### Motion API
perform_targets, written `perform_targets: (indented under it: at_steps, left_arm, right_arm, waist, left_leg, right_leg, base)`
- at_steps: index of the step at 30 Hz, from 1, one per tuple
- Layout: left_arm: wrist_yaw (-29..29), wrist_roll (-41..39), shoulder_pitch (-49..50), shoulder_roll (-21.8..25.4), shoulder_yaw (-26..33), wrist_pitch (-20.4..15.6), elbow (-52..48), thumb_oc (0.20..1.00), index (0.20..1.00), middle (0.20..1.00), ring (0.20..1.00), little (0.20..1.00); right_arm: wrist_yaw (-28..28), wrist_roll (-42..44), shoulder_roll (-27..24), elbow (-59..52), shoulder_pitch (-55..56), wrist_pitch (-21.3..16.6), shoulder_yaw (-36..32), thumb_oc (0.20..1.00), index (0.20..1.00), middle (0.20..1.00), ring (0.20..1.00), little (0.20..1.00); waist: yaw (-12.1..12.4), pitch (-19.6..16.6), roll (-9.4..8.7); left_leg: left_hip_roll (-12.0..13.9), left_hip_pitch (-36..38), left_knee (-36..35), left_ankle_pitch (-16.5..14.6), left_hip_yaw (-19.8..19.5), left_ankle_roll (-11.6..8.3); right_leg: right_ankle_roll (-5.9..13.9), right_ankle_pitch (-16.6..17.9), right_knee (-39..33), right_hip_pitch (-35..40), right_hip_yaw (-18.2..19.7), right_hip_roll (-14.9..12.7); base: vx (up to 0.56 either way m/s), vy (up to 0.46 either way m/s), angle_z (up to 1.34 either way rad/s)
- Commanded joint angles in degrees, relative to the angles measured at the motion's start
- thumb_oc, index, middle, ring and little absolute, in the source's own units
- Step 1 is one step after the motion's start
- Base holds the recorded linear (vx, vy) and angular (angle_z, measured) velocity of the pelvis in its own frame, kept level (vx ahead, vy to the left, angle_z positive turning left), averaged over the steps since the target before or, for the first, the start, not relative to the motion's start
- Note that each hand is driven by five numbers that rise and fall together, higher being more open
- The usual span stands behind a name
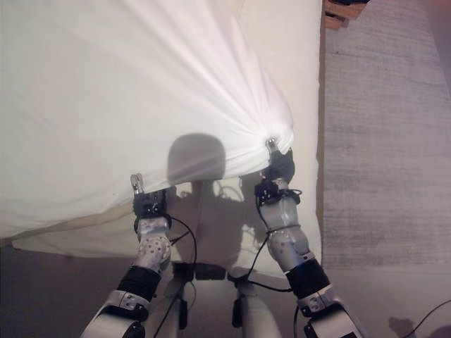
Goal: Make the bed
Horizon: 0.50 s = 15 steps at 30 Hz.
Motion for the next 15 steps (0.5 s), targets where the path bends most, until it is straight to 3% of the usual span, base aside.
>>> perform_targets:
  at_steps: [1, 15]
  left_arm:
    - [-1.5, 5.9, -1.1, 2.5, 4.9, -1.1, 4.5, 0.2, 0.2, 0.2, 0.2, 0.2]
    - [-7.9, 10.4, -1.7, 7.6, 3.2, 3.2, 7.8, 0.2, 0.2, 0.2, 0.2, 0.2]
  right_arm:
    - [1.6, -0.1, -2.5, -4.4, 10.2, -10.4, -10.3, 0.2, 0.2, 0.2, 0.2, 0.2]
    - [8.3, 3.9, -0.5, 2.8, 14.5, -7.8, -7.5, 0.2, 0.2, 0.2, 0.2, 0.2]
  waist:
    - [-2.2, -7.3, 1.29]
    - [-2.3, -7.5, 1.42]
  left_leg:
    - [-1.4, 2.5, -0.1, -4.9, -1.0, 0.47]
    - [-0.9, 1.8, -0.1, -4.4, -1.3, 0.12]
  right_leg:
    - [1.13, -4.6, 7.2, -4.3, 0.4, 3.0]
    - [0.88, -4.7, 8.3, -5.4, 0.2, 3.3]
  base:
    - [0.0, -0.011, 0.05]
    - [0.0, -0.003, 0.01]
